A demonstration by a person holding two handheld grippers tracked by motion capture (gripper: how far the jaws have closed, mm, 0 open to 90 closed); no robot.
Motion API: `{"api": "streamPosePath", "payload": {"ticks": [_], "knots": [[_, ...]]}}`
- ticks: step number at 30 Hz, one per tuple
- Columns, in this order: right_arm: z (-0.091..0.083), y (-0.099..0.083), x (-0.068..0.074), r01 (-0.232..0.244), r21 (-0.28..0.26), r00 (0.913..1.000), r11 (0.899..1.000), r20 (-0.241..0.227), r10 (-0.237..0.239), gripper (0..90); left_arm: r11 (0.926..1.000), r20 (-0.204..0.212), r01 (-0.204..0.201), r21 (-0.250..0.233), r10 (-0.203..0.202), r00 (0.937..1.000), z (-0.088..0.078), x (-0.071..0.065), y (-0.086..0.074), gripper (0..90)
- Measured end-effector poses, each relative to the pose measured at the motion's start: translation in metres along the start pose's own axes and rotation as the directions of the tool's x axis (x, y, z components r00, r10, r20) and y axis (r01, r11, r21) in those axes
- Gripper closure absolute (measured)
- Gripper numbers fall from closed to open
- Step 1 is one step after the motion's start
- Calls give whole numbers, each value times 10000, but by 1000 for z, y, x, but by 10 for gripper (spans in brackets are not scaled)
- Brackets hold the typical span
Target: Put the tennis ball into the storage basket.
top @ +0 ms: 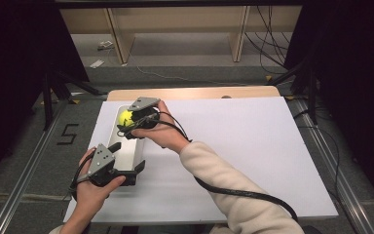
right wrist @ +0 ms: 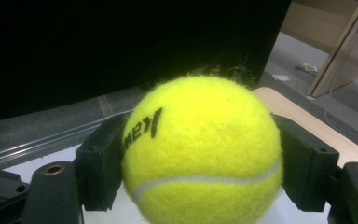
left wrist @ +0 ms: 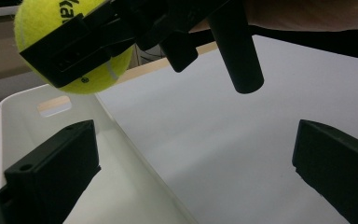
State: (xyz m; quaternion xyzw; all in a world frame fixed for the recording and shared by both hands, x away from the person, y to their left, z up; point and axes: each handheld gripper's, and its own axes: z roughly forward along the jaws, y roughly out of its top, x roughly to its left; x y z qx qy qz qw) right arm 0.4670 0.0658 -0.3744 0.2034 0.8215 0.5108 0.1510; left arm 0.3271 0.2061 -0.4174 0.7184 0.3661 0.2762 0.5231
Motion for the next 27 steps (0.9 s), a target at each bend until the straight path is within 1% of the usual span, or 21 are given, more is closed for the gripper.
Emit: {"api": "streamPosePath", "payload": {"ticks": [17,20,24,27], "knots": [[8,-2,1,-194,119,9998,9997,-62,194,266,10000,7,25,-5,-25,10000,0,0,0,0],[9,-2,0,-124,167,9999,9998,-73,125,266,10000,-3,32,3,-32,10000,0,0,0,0],[12,-2,0,-217,177,9997,9996,-68,218,266,10000,12,20,9,-20,10000,0,0,0,0],[14,-3,-1,-179,180,9998,9997,-61,180,266,10000,11,18,16,-18,10000,0,0,0,0]]}}
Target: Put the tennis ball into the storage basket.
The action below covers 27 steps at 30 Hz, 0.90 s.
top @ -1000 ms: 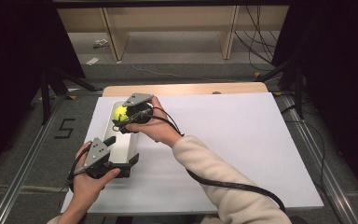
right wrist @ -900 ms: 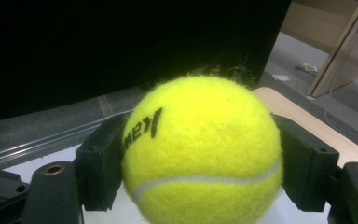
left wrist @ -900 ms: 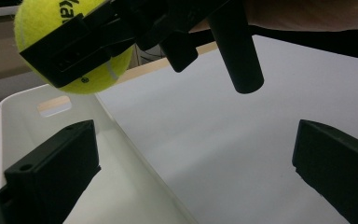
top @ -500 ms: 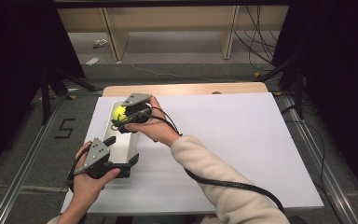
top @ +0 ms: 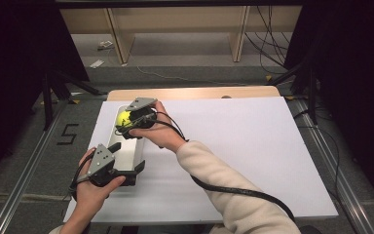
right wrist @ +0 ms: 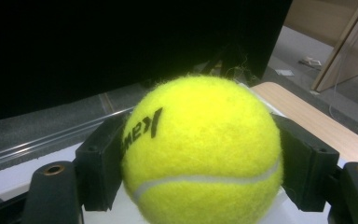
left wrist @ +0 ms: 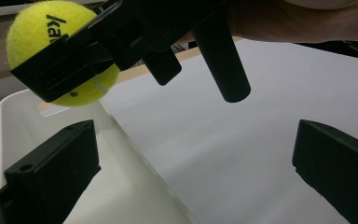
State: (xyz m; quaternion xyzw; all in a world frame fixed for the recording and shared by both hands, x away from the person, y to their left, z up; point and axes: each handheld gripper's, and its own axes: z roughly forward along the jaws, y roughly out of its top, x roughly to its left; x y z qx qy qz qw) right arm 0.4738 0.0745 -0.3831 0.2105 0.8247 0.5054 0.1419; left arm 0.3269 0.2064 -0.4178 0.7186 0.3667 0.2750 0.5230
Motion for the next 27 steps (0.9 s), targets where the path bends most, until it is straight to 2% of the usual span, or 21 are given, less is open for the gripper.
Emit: {"api": "streamPosePath", "payload": {"ticks": [27], "knots": [[11,-1,-7,-190,265,9997,9995,171,186,265,10000,-9,-17,34,17,10000,0,1,0,0]]}}
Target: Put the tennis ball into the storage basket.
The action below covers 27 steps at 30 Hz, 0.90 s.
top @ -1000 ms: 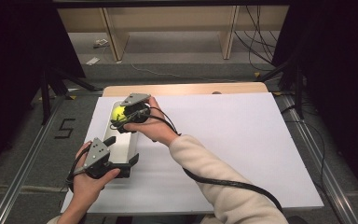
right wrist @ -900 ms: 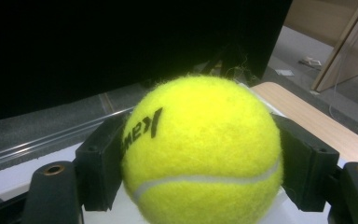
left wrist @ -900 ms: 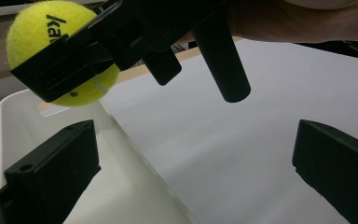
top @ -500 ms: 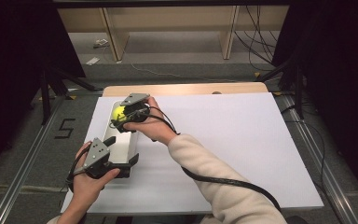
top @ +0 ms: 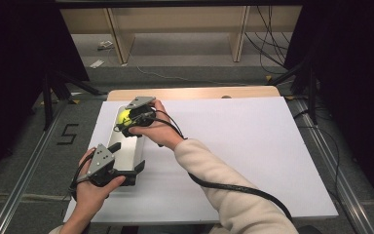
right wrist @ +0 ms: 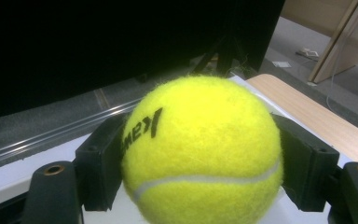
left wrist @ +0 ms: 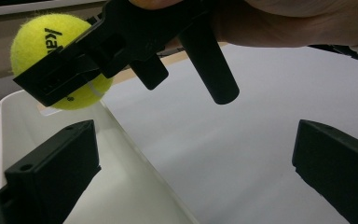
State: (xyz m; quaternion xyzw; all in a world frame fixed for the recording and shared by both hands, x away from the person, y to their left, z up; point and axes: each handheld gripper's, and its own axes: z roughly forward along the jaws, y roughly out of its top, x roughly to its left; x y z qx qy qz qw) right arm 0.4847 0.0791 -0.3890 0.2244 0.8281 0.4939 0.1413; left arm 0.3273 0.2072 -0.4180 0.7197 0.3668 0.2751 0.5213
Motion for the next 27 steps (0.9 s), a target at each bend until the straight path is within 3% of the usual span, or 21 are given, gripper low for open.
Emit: {"api": "streamPosePath", "payload": {"ticks": [27], "knots": [[15,0,-1,-144,251,9999,9996,34,143,265,10000,13,50,-10,-50,10000,0,0,0,0]]}}
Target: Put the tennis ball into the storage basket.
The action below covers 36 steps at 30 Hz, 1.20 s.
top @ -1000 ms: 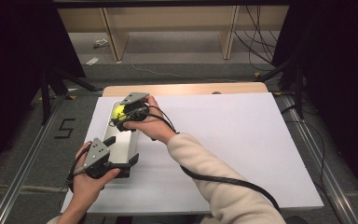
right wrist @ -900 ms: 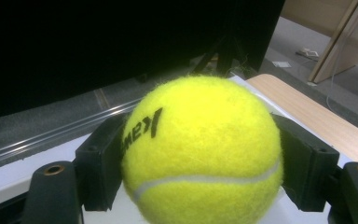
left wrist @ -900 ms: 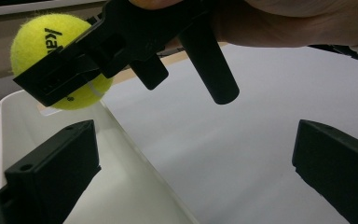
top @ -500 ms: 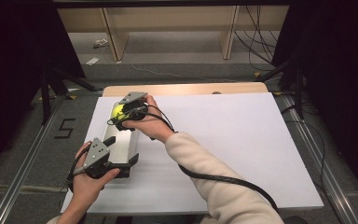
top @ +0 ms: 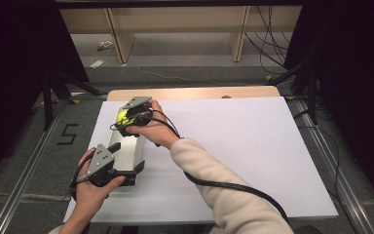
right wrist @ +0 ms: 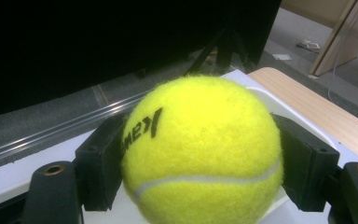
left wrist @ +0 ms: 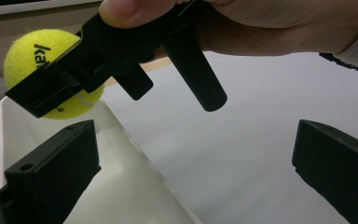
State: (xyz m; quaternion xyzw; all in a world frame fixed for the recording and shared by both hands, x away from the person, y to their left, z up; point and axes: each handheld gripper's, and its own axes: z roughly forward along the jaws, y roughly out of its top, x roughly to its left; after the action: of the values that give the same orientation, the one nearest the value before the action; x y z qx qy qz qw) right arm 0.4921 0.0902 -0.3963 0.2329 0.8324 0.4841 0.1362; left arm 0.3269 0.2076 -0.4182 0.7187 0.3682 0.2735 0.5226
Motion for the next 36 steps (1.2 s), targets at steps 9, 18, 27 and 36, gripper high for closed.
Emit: {"api": "streamPosePath", "payload": {"ticks": [9,18,27,36], "knots": [[5,1,0,-33,81,10000,10000,24,32,265,10000,1,-8,-6,8,10000,0,0,0,0],[9,0,1,-51,216,10000,9998,19,51,264,10000,2,-21,-4,21,10000,0,0,0,0],[13,-2,1,-32,310,10000,9995,12,32,264,10000,1,-26,-12,26,10000,0,0,0,0],[16,-4,2,-2,376,10000,9993,16,1,264,10000,-1,-11,-15,11,10000,0,0,0,0]]}}
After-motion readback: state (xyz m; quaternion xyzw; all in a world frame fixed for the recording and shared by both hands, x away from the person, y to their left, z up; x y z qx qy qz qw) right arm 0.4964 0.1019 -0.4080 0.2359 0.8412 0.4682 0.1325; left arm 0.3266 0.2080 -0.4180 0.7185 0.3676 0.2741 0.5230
